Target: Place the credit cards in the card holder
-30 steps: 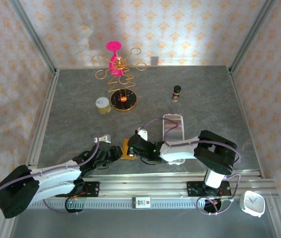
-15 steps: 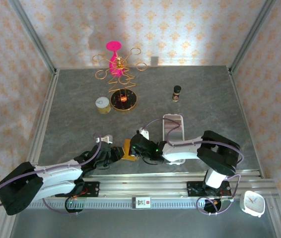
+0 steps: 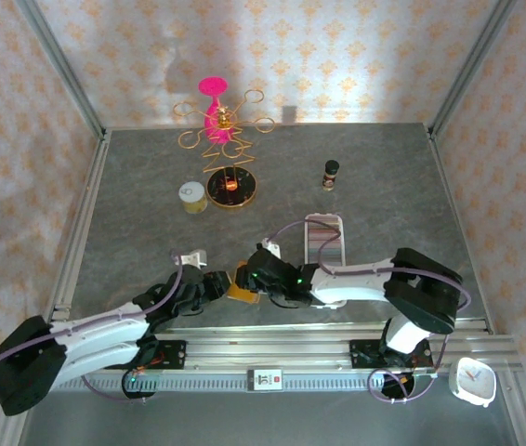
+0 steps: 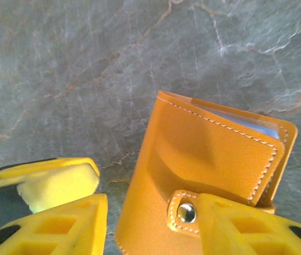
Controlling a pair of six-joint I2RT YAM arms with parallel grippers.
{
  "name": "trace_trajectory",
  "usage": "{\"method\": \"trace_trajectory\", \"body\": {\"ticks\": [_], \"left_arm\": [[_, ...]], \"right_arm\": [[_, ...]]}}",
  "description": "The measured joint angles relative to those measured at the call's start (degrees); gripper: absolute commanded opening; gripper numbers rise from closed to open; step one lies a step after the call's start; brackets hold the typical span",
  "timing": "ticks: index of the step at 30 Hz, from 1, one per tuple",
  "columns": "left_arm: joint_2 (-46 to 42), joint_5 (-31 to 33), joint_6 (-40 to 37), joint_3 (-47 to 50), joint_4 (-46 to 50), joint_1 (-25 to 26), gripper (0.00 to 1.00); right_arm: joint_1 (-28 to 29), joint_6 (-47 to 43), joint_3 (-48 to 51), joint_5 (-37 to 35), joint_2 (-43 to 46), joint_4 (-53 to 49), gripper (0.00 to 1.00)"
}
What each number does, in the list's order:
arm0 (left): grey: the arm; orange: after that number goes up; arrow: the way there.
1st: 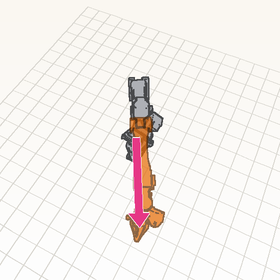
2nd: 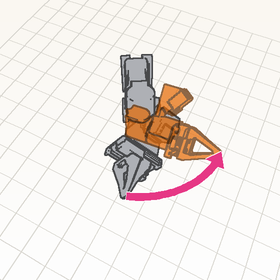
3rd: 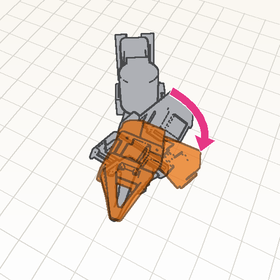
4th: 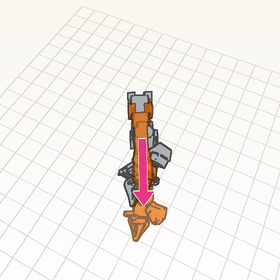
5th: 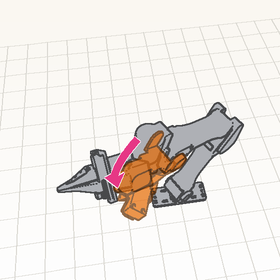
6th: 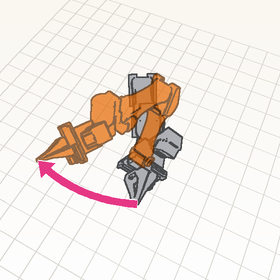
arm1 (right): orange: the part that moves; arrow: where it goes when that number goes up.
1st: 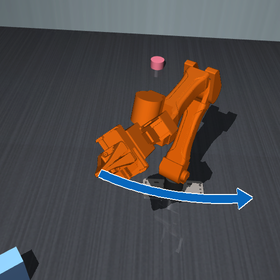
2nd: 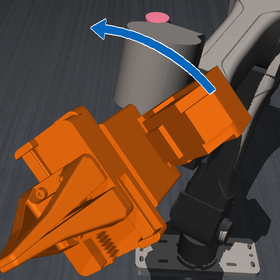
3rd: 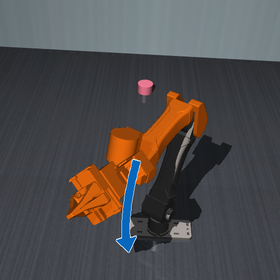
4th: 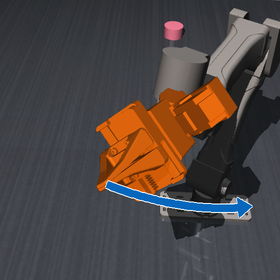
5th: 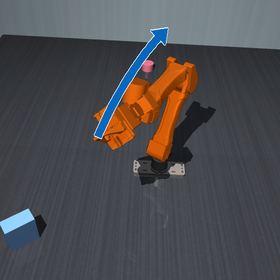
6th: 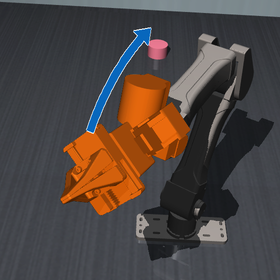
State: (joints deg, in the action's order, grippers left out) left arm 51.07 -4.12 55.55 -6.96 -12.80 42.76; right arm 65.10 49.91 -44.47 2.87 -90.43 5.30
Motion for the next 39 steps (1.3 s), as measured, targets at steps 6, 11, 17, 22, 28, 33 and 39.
{"method": "trace_trajectory", "body": {"ticks": [6, 11, 17, 22, 28, 33, 39], "left_arm": [[-7.82, 12.61, -4.96, -6.23, 7.85, 0.00, 0.82], [-7.61, 24.90, -12.07, -13.05, 9.40, -0.68, 0.99], [-0.22, 36.85, -21.79, -18.95, 6.84, -10.19, 0.99], [3.85, 44.39, -29.38, -15.98, -2.49, -18.36, 0.99], [6.34, 46.90, -39.56, -9.81, -13.11, -23.82, 0.99], [8.92, 45.68, -45.64, -4.76, -27.50, -28.59, 0.99], [20.39, 39.95, -48.61, -3.06, -37.05, -32.00, 1.00]], "right_arm": [[-1.01, -4.90, -0.52, -7.69, 13.00, -4.66, 0.60], [-5.79, -15.19, 0.31, -20.74, 28.81, -5.22, 0.83], [-11.89, -36.52, 11.96, -40.92, 47.01, 6.78, 0.88], [-31.54, -47.36, 19.93, -40.87, 49.51, 14.23, 0.95], [-54.31, -48.54, 31.58, -28.79, 44.78, 26.05, 0.96], [-57.29, -50.03, 35.12, -18.86, 32.33, 35.91, 0.97], [-57.29, -53.05, 34.97, -12.76, 18.08, 49.11, 0.97]]}}
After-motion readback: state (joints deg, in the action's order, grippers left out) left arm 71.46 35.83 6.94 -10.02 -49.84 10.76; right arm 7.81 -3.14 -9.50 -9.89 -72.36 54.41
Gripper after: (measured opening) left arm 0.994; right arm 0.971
